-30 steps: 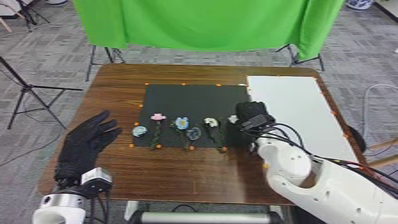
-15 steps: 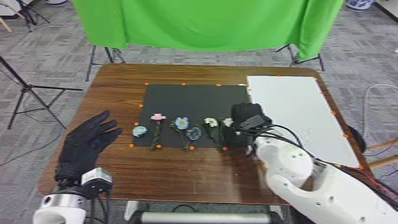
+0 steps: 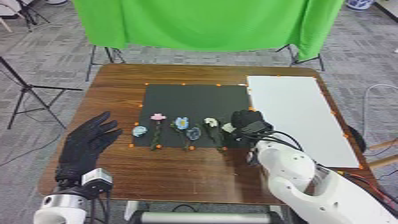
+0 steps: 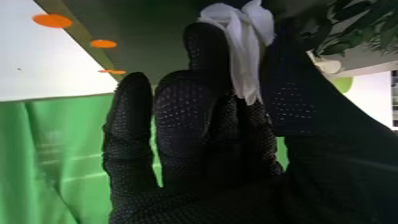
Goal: Arrange flowers
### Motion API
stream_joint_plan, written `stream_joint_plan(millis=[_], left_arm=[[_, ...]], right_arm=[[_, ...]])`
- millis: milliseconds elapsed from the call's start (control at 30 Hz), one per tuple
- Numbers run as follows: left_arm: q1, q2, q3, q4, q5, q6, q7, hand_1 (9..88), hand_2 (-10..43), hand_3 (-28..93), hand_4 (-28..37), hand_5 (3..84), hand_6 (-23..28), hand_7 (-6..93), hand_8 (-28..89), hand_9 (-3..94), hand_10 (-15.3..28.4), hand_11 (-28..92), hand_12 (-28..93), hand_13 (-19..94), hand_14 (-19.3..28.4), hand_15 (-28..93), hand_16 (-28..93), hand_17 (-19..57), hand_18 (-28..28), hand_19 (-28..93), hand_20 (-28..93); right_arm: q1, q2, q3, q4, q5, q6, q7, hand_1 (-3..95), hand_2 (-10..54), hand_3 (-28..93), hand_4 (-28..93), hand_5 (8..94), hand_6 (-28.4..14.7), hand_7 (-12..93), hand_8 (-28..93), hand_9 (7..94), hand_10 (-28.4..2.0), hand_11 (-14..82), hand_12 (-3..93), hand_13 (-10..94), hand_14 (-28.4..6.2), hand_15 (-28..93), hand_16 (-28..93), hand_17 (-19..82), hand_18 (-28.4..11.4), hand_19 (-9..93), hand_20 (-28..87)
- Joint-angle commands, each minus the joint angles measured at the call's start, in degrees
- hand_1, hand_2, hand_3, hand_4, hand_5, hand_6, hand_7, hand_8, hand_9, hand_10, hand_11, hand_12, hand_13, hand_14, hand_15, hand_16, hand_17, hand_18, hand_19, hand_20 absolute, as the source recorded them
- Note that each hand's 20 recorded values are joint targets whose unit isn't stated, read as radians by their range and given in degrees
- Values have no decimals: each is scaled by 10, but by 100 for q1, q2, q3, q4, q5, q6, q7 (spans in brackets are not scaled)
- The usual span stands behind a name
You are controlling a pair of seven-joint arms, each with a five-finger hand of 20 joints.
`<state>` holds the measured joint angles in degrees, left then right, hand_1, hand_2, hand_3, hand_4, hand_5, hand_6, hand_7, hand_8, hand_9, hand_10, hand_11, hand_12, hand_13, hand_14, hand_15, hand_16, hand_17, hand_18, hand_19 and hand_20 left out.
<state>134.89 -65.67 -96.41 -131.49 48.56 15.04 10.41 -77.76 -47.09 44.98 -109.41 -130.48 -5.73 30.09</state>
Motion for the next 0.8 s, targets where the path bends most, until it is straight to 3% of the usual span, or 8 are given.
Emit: stream_joint_plan(millis=[33,133,300,567,800], left_arm=[[73,-14,46,8,31,5,-78,254,42,834,-187,433,120,153,-97,401,202,280,97,315,276,541,-106,-58,241,636,-50],[129,-14,56,-7,16,39,-27,254,42,833,-186,433,120,153,-98,401,203,279,97,314,276,540,-107,-58,241,637,-50],[134,-32,64,-8,22,37,-59,255,43,833,-186,434,120,153,-98,401,203,278,96,315,276,540,-107,-58,241,637,-50],[99,-58,93,7,52,-2,-127,254,42,833,-186,433,120,154,-98,401,203,278,96,314,276,540,-107,-58,241,637,-50],[134,-62,111,-9,42,47,-102,255,42,831,-187,433,120,153,-98,401,203,279,97,314,276,540,-107,-58,241,637,-50]], right_arm=[[-243,-54,358,-160,290,-342,-3,368,-95,922,-283,626,-19,253,-168,673,-131,378,197,676,-88,834,110,234,-218,872,213],[-344,-108,575,-242,474,-411,-7,340,-95,927,-277,609,-30,245,-168,642,-152,403,161,658,-97,836,108,228,-221,868,227],[-462,-165,770,-386,720,-427,24,316,-95,925,-281,582,-41,231,-163,605,-167,393,154,633,-111,835,102,218,-225,866,235],[-494,-170,789,-463,840,-386,112,313,-95,919,-282,563,-44,226,-160,591,-174,382,151,622,-115,838,94,215,-227,864,246],[-466,-73,859,-521,1027,-178,185,306,-95,914,-283,546,-49,215,-160,575,-179,363,144,614,-118,840,90,215,-229,863,254]])
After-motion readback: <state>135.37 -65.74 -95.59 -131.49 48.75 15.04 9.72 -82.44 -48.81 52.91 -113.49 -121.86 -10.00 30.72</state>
